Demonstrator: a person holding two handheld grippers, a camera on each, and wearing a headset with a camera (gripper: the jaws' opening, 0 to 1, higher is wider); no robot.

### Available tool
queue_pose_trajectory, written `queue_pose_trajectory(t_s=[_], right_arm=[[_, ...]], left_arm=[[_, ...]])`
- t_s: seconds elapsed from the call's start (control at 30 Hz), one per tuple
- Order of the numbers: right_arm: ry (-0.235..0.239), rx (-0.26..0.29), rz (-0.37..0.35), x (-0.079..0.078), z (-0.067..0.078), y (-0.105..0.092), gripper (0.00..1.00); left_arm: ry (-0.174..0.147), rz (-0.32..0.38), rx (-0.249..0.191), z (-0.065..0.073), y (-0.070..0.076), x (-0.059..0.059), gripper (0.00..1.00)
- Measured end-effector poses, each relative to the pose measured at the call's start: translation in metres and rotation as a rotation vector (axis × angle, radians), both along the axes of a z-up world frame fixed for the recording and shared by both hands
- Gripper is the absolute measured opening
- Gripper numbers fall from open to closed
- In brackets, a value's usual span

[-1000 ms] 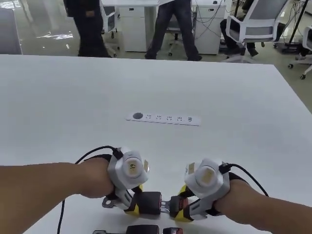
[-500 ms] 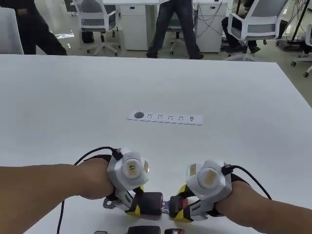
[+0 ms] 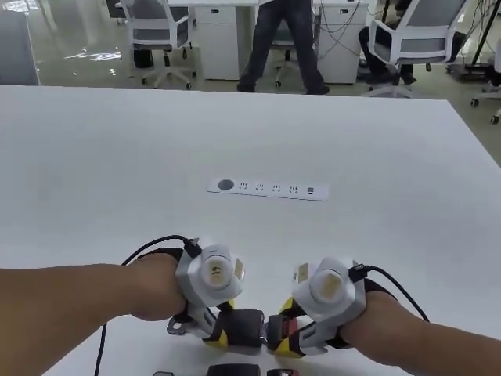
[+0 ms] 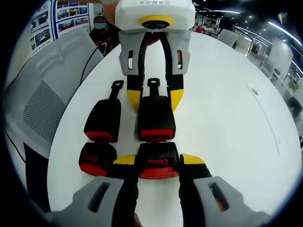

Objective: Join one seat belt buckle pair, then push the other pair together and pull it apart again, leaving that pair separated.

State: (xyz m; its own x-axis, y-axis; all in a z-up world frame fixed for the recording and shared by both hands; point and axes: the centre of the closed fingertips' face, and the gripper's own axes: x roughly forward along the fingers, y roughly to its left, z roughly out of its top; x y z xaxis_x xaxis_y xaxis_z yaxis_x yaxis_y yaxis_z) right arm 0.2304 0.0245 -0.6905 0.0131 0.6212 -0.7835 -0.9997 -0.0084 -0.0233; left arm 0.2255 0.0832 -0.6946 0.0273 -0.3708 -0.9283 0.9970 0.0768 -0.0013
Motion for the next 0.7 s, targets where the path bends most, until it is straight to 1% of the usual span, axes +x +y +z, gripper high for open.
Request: queue_pose_trajectory(t_s=[0.1, 0.27, 0.43, 0.7], right_arm=[[0.000, -0.009, 0.001, 0.0005, -0.0003, 0.0002, 0.30], [-0.005, -0.029, 0.012, -0.0029, 0.0006, 0.0008, 0.30], [-0.005, -0.031, 0.009, -0.0037, 0.0029, -0.0007, 0.30], [-0.007, -0.033, 0.010, -0.0008, 0.0012, -0.0012, 0.30]], left_arm=[[0.000, -0.004, 0.003, 0.0001, 0.0004, 0.0004, 0.30], [-0.001, -0.004, -0.002, 0.0009, 0.0000, -0.0001, 0.30], [-0.001, -0.005, 0.003, 0.0016, -0.0005, -0.0008, 0.30], [-0.001, -0.007, 0.001, 0.0018, -0.0010, -0.0003, 0.30]])
